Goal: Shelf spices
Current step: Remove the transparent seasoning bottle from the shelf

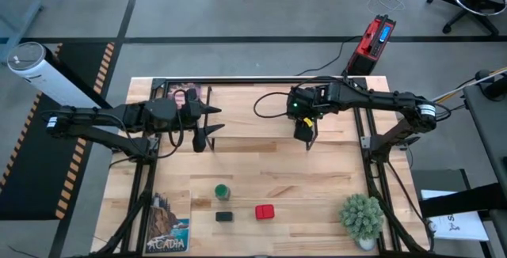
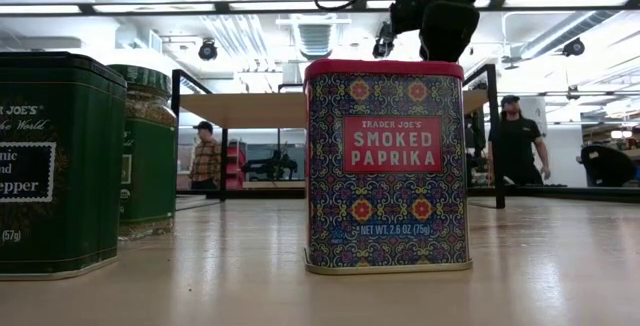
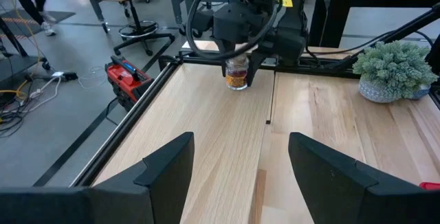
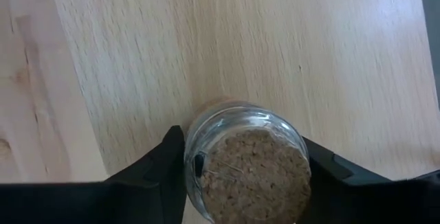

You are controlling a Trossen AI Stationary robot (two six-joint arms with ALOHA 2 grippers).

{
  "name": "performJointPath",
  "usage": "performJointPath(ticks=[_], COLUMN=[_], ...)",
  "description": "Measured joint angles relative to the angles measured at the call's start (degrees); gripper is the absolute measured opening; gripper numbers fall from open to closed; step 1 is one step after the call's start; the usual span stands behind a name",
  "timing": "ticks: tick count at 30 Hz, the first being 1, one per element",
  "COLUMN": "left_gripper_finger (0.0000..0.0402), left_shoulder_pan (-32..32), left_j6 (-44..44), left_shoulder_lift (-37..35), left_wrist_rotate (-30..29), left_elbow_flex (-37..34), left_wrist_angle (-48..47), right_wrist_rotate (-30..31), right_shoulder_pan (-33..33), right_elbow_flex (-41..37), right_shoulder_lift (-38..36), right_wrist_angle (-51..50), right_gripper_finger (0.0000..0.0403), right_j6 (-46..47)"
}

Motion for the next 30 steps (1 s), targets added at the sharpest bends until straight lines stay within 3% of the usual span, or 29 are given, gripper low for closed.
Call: performJointPath(ticks=[16, 30], left_gripper_finger=[0.0226, 0.0226], left_shoulder_pan=[0.0, 0.0], left_j6=[0.0, 0.0], left_shoulder_lift=[0.0, 0.0], left_wrist_rotate=[0.0, -0.1], left_elbow_flex=[0.0, 0.0], left_wrist_angle=[0.1, 0.0], right_wrist_rotate=[-2.6, -4.7], right_shoulder_pan=[1.8, 14.4], right_elbow_flex=[0.0, 0.0], right_shoulder_lift=[-8.5, -11.2], right_wrist_angle=[0.0, 0.0], right_gripper_finger=[0.0170, 0.0175], right_j6=[4.6, 14.8])
